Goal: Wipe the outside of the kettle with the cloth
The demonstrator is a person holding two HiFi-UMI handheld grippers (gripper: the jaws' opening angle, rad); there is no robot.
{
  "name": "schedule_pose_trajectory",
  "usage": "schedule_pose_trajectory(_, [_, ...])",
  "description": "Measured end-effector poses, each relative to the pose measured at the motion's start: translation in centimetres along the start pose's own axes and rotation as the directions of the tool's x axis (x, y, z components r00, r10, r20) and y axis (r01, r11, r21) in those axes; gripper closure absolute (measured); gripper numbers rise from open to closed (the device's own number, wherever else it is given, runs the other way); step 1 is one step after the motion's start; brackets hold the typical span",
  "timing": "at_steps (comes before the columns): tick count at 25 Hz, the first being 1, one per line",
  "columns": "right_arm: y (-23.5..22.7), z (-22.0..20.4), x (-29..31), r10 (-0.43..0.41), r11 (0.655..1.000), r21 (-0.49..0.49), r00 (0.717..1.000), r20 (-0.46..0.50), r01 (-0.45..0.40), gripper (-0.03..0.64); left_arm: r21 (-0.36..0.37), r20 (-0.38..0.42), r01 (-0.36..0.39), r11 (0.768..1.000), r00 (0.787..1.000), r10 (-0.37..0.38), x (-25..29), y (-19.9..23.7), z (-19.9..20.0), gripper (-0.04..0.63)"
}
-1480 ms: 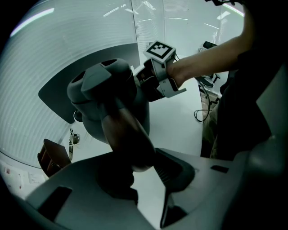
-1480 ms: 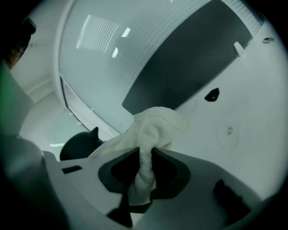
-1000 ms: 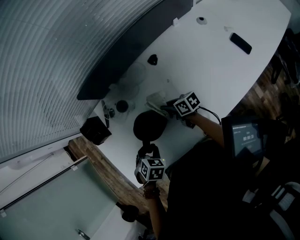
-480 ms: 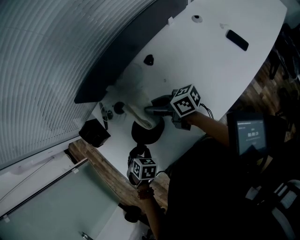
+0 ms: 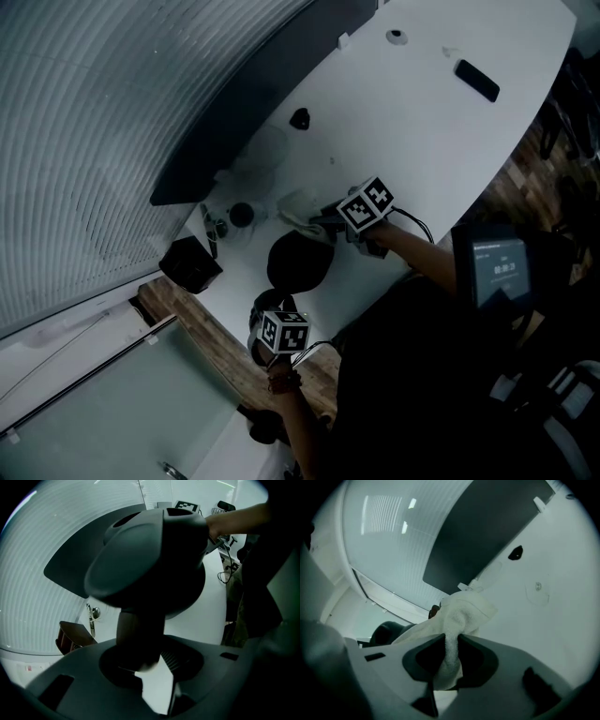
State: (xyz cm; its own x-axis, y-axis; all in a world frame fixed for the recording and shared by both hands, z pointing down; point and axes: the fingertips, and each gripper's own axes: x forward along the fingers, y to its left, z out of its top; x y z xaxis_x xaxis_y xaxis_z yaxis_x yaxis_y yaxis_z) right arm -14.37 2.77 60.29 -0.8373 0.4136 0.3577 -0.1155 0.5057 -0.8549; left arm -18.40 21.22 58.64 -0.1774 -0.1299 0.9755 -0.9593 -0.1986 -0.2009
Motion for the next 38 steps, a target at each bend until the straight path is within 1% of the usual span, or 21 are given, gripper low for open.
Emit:
schedule_pose_trajectory(3, [-2.4, -1.2, 0.4, -0.059, 0.998, 0.032, 0.998, -0.031, 0.06, 0.546, 0.056, 0.015, -0.004, 0.998, 1.0, 0.004, 0.1, 0.4, 0.3, 0.463])
schedule_pose_trajectory(5, [-3.7, -2.2, 0.6, -0.099, 0.994, 0.045, 0.993, -0.06, 0.102, 0.546, 0.078, 0.022, -0.015, 0.997, 1.0, 0.014, 0.1, 0.5, 0.4, 0.462])
schedule_pose_trajectory(7, [-4.5, -2.9, 0.6, -0.118, 0.991, 0.057, 0.989, -0.087, 0.123, 0.546, 0.091, 0.027, -0.027, 0.996, 0.999, 0.024, 0.1, 0.6, 0.6, 0.46])
schedule_pose_trajectory(9, [-4.5, -3.2, 0.3, -0.137, 0.99, 0.021, 0.985, -0.102, 0.14, 0.546, 0.095, 0.028, -0.031, 0.995, 0.999, 0.029, 0.0, 0.7, 0.7, 0.459])
schedule_pose_trajectory(11, [-3.4, -2.3, -0.5, -0.136, 0.989, -0.065, 0.989, -0.061, 0.132, 0.546, 0.1, 0.021, -0.03, 0.995, 0.999, 0.028, -0.1, 0.6, 0.6, 0.459])
schedule_pose_trajectory(12, [-2.5, -1.1, -1.2, -0.11, 0.99, -0.092, 0.994, -0.014, 0.108, 0.546, 0.105, 0.017, -0.029, 0.994, 0.999, 0.027, -0.1, 0.6, 0.7, 0.459])
schedule_pose_trajectory(13, [-1.2, 0.3, -2.0, -0.064, 0.992, -0.104, 0.997, 0.046, 0.069, 0.546, 0.111, 0.014, -0.029, 0.993, 1.0, 0.028, -0.1, 0.7, 0.8, 0.459])
schedule_pose_trajectory(14, [0.3, 2.0, -2.9, -0.005, 0.994, -0.109, 0.994, 0.109, 0.017, 0.546, 0.117, 0.011, -0.029, 0.993, 1.0, 0.028, 0.0, 0.9, 0.8, 0.459])
schedule_pose_trajectory(16, [3.6, 5.1, -4.5, 0.127, 0.987, -0.127, 0.971, 0.202, -0.103, 0.546, 0.132, 0.012, -0.026, 0.991, 1.0, 0.025, -0.1, 1.1, 0.8, 0.459])
schedule_pose_trajectory(17, [5.2, 6.0, -5.0, 0.186, 0.977, -0.144, 0.959, 0.215, -0.157, 0.546, 0.14, 0.015, -0.025, 0.99, 1.0, 0.024, -0.1, 1.1, 0.8, 0.459])
schedule_pose_trajectory(18, [6.5, 6.4, -5.1, 0.229, 0.966, -0.165, 0.952, 0.205, -0.197, 0.546, 0.149, 0.019, -0.025, 0.989, 1.0, 0.023, -0.2, 1.1, 0.7, 0.459])
schedule_pose_trajectory(19, [7.4, 6.3, -5.0, 0.252, 0.957, -0.192, 0.951, 0.178, -0.217, 0.546, 0.16, 0.023, -0.026, 0.987, 0.999, 0.022, -0.1, 1.1, 0.7, 0.459])
schedule_pose_trajectory(21, [8.5, 5.3, -4.2, 0.248, 0.943, -0.254, 0.964, 0.099, -0.217, 0.546, 0.187, 0.029, -0.03, 0.982, 0.999, 0.025, 0.1, 1.3, 0.7, 0.459])
schedule_pose_trajectory(23, [8.8, 3.7, -3.1, 0.227, 0.936, -0.284, 0.973, 0.041, -0.207, 0.546, 0.217, 0.033, -0.041, 0.975, 0.999, 0.035, 0.1, 1.6, 1.3, 0.459])
schedule_pose_trajectory(24, [8.8, 3.2, -2.7, 0.223, 0.94, -0.274, 0.974, 0.036, -0.206, 0.546, 0.231, 0.034, -0.048, 0.972, 0.999, 0.041, 0.1, 1.9, 1.6, 0.459])
schedule_pose_trajectory(28, [7.6, 2.7, -2.6, 0.218, 0.963, -0.182, 0.973, 0.075, -0.201, 0.546, 0.275, 0.038, -0.054, 0.96, 0.998, 0.045, 0.3, 2.5, 2.3, 0.456])
schedule_pose_trajectory(32, [4.6, 1.9, -2.3, 0.134, 0.983, -0.137, 0.989, 0.062, -0.125, 0.546, 0.302, 0.025, -0.054, 0.952, 0.998, 0.049, 0.6, 3.0, 2.6, 0.454])
schedule_pose_trajectory(34, [2.7, 1.1, -2.1, 0.099, 0.992, -0.081, 0.994, 0.049, -0.095, 0.546, 0.321, 0.028, -0.06, 0.945, 0.998, 0.054, 0.7, 3.2, 2.9, 0.454])
schedule_pose_trajectory(38, [-1.4, -1.5, -1.8, 0.01, 1.0, 0.03, 1.0, 0.014, -0.01, 0.546, 0.384, 0.059, -0.08, 0.92, 0.996, 0.062, 0.5, 3.3, 3.7, 0.454])
